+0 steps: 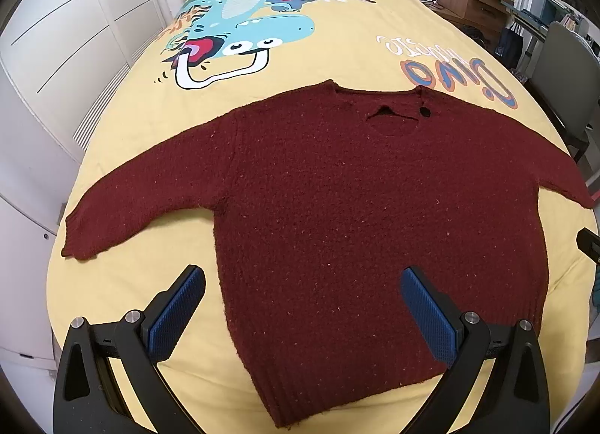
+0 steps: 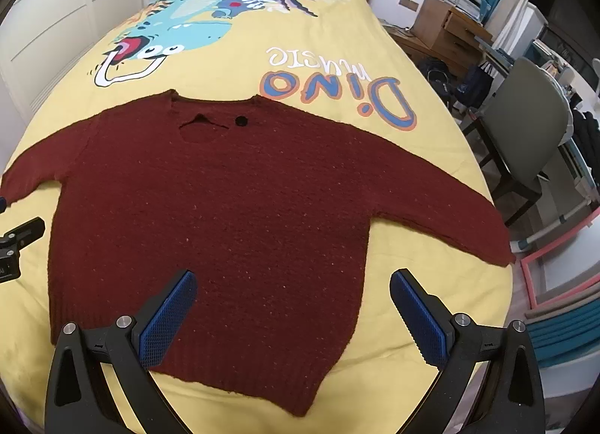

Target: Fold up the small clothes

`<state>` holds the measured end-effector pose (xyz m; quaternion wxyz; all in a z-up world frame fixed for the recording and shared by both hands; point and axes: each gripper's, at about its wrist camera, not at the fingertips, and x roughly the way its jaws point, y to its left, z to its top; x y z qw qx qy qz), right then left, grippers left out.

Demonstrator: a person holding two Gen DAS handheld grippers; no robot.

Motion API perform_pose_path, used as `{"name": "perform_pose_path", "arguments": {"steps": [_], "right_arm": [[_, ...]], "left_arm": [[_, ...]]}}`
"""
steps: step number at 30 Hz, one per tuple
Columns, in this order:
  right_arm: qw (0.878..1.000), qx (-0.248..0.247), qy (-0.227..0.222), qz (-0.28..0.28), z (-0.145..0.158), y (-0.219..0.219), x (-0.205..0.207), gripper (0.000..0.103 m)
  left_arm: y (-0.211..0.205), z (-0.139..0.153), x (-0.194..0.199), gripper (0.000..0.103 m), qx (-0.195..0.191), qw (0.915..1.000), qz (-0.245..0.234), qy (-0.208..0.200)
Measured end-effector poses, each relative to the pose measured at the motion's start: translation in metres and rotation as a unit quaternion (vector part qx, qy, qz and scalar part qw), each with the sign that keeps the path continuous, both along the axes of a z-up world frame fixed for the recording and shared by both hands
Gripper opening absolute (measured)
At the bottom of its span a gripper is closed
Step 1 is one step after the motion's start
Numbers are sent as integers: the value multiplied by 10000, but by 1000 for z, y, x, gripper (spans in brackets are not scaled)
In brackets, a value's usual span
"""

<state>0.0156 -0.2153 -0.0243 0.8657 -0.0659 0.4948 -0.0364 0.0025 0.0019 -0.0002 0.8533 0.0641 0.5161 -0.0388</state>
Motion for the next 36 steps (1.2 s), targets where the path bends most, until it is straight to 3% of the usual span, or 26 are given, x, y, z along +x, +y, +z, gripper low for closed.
{"name": "perform_pose_path", "arguments": {"steps": [36], "right_arm": [[9999,-31,151,-72,-4,-9,0,102]], "left_arm": [[-2,2,0,102,27,10000,-90,28]]}}
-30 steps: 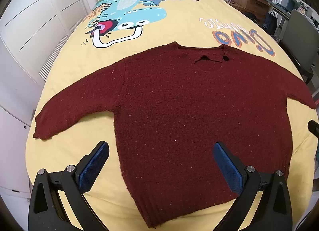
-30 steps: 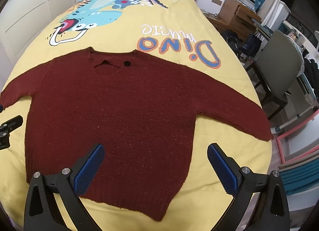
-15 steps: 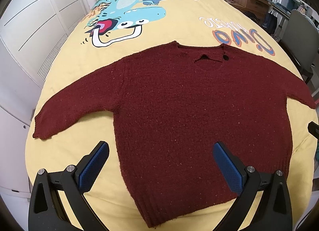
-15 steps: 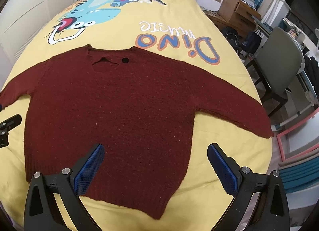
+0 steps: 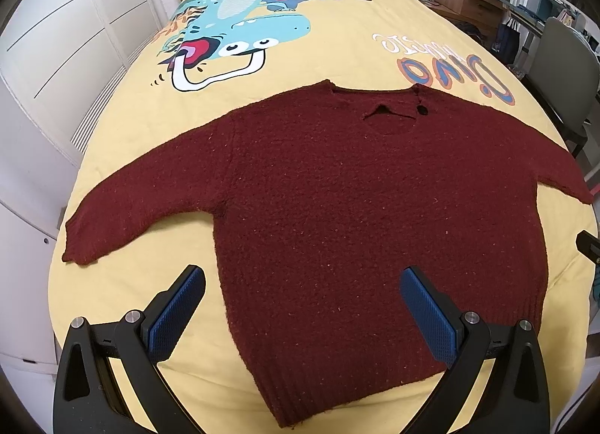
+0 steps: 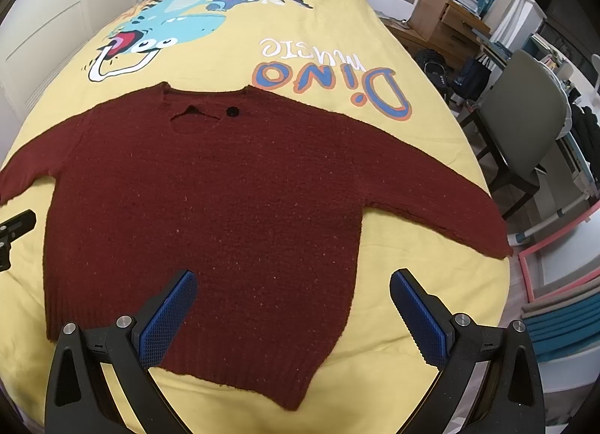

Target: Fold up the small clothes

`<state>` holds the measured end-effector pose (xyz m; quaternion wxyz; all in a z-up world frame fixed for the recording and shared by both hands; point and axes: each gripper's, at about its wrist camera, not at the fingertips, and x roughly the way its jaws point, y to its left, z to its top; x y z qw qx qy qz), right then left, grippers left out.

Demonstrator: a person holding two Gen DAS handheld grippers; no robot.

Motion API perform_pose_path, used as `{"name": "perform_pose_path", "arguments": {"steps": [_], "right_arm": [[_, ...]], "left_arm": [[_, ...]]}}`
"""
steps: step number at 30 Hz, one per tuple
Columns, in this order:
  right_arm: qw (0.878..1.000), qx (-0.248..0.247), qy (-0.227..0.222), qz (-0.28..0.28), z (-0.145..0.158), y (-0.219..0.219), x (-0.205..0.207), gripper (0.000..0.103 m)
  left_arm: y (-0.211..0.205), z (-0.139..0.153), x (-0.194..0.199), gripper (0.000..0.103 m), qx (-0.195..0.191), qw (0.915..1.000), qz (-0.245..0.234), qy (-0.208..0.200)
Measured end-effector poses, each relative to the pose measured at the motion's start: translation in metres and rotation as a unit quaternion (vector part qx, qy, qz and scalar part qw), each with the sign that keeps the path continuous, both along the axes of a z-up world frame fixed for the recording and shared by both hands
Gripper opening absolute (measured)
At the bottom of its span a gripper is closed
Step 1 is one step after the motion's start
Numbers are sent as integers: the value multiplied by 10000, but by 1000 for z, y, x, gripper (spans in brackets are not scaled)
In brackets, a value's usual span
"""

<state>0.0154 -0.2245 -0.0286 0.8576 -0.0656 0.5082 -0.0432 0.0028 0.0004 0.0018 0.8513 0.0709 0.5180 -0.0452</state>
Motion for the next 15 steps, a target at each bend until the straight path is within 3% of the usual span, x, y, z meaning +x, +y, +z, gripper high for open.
{"name": "perform_pose_path", "arguments": {"steps": [15], "right_arm": [[10000,-5,10,40,0,2,-1,102]], "left_arm": [[1,-1,0,102,-2,10000,-16,37]]}}
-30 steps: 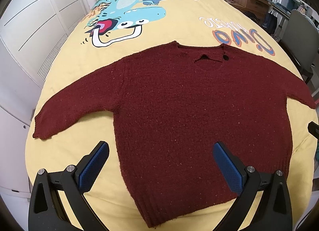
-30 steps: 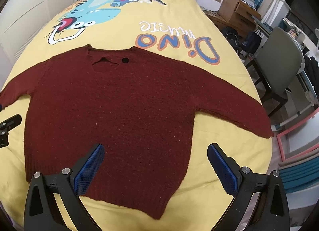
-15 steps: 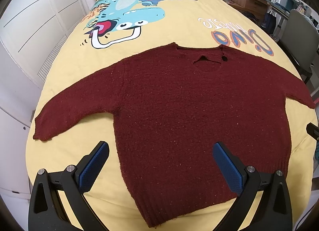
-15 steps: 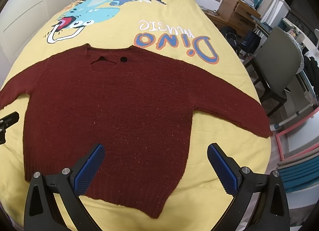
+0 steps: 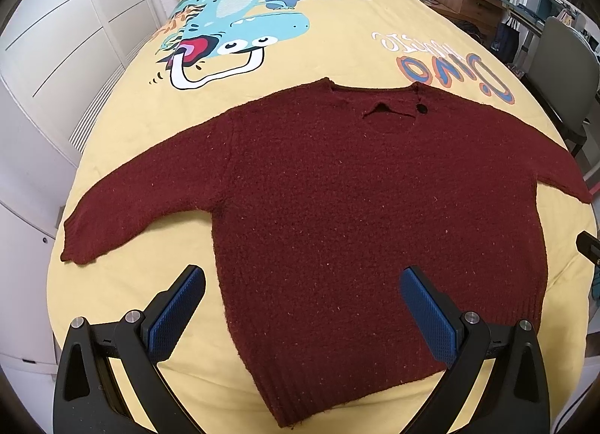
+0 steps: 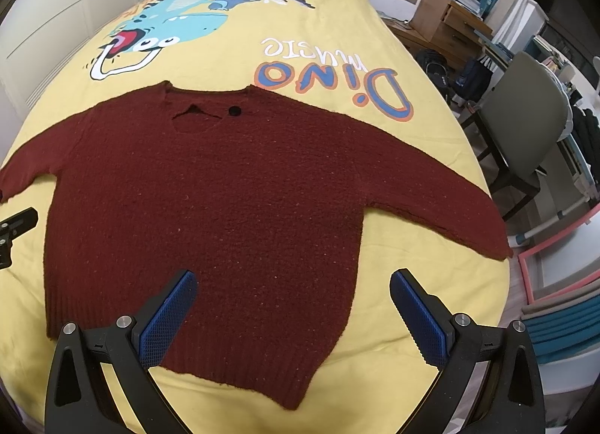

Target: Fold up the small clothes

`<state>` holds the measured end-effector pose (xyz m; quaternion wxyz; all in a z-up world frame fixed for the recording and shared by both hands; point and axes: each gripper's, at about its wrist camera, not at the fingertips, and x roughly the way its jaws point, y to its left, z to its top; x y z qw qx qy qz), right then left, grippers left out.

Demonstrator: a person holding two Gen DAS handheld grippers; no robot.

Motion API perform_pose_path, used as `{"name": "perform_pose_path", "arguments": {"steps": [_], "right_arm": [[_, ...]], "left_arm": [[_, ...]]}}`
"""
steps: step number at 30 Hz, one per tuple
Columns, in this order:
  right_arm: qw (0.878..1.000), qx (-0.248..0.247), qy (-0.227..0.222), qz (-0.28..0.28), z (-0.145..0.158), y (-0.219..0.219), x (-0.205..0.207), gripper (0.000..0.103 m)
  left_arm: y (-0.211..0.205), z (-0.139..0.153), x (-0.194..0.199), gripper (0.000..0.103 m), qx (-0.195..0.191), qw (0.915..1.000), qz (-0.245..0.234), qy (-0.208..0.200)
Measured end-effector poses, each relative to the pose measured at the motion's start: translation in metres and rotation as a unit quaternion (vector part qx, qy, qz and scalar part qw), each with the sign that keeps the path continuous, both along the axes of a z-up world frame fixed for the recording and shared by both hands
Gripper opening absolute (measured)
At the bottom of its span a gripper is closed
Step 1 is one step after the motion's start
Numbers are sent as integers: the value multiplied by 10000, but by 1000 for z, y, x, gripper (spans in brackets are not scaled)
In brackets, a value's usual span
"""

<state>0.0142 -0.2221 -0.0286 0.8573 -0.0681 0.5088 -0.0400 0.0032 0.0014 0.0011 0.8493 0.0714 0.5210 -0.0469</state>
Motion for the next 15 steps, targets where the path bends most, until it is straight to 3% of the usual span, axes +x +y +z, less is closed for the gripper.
{"name": "perform_pose_path", "arguments": {"steps": [15], "right_arm": [[10000,13,6,31,3,2,0,102]], "left_arm": [[3,-3,3,102,-33,10000,0,46]]}}
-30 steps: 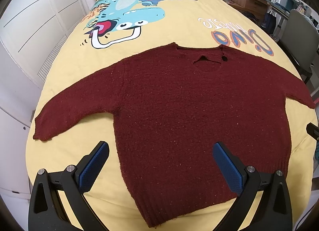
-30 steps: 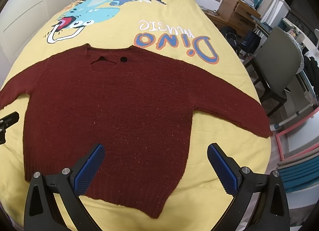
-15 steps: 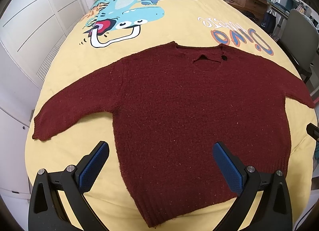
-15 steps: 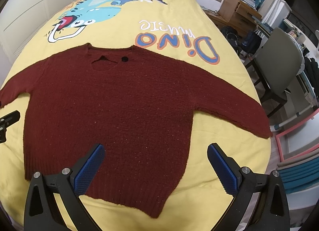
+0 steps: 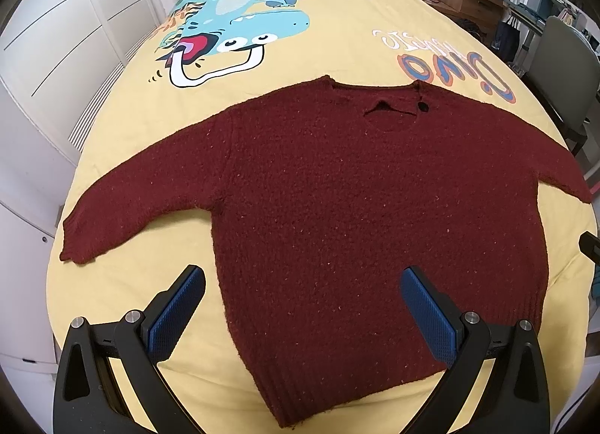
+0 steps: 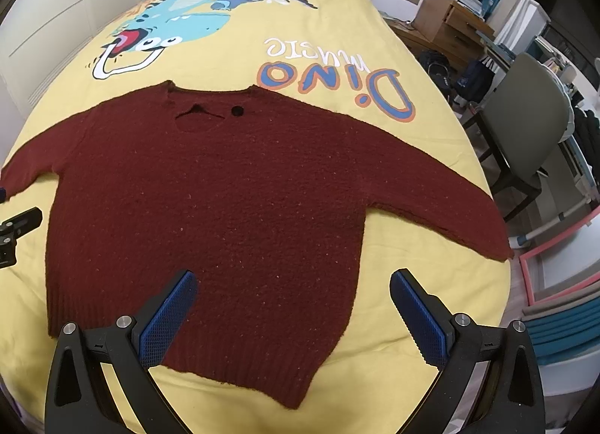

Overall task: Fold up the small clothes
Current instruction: 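Grasp the cuff of the sweater sleeve with the right gripper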

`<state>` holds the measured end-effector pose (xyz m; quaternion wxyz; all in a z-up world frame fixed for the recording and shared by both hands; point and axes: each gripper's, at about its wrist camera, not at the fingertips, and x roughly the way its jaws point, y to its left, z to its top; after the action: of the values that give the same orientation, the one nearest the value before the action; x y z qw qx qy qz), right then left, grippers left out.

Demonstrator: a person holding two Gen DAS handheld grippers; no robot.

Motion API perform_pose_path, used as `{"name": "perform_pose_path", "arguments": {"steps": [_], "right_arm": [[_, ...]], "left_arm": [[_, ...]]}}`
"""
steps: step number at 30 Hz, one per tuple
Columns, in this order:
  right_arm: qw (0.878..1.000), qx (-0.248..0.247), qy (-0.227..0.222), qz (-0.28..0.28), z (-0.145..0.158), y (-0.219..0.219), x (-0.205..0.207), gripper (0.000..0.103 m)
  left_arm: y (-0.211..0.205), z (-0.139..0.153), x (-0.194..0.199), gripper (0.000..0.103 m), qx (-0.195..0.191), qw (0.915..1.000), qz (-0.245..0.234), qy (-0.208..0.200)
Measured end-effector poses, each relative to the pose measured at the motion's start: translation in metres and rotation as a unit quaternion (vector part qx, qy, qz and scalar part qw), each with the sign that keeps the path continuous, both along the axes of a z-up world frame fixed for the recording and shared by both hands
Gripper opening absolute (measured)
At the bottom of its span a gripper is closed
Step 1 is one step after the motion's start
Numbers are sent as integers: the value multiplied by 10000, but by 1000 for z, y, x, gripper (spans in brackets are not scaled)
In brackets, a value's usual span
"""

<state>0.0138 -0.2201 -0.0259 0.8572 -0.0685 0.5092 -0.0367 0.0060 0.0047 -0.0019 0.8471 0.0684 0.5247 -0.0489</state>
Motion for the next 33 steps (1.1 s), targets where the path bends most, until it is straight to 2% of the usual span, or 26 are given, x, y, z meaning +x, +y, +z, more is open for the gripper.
{"name": "perform_pose_path", "arguments": {"steps": [7,10,14,19,21,25,27,31,33], "right_arm": [[9993,178,-294,-150,7,-14,3,102],[9973,379,-559,-277,12,-34,10,102],[9899,1111,-683,-552,12,-81,27,102],[9828,1196,-609,-1264,-10,-151,55,102],[9767,1173,-440,-1741,-28,-188,68,102],[9564,1286,-69,-2620,-72,-262,83,102],[9415,1378,84,-3073,-93,-294,85,102],[9112,1711,95,-3745,-120,-344,77,102],[8967,1826,99,-4030,-129,-363,73,102]], "left_arm": [[1,3,15,102,-12,10000,-46,-76],[6,5,31,102,-223,9997,-28,-39],[10,7,53,102,-272,9996,102,-54],[14,1,75,102,-227,9995,216,-98],[17,-4,81,102,-225,9993,293,-45],[19,-20,89,102,-139,9993,326,131],[21,-28,90,102,-163,9990,364,203],[23,-41,91,102,-228,9980,531,263],[22,-53,92,102,-246,9974,523,420]]}}
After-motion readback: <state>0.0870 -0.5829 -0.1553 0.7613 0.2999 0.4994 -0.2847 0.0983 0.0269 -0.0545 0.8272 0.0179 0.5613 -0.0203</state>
